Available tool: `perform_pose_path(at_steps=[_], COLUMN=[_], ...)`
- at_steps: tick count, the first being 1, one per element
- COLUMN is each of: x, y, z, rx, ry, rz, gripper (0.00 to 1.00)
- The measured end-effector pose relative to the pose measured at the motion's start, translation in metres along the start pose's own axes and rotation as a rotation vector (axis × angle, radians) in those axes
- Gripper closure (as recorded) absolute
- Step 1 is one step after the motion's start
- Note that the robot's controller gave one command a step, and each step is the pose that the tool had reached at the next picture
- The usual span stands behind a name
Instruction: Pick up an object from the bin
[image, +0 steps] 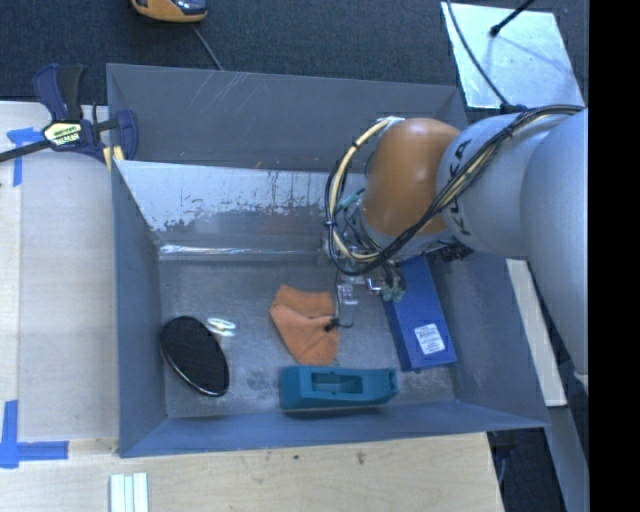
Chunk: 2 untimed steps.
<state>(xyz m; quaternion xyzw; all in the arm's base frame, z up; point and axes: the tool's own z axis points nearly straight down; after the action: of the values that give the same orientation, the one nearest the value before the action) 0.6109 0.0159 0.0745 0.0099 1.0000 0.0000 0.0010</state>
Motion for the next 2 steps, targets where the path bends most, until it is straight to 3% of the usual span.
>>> perform_pose_path(at_steps=[1, 2], x=[0.0382, 0.0382], y=[0.0197, 0.0197], z=[0.0025, 0.0025], rx=[0.0, 0.0], ry=[-0.005, -0.005], rz=[-0.154, -0.155], gripper=[1.0, 1.0])
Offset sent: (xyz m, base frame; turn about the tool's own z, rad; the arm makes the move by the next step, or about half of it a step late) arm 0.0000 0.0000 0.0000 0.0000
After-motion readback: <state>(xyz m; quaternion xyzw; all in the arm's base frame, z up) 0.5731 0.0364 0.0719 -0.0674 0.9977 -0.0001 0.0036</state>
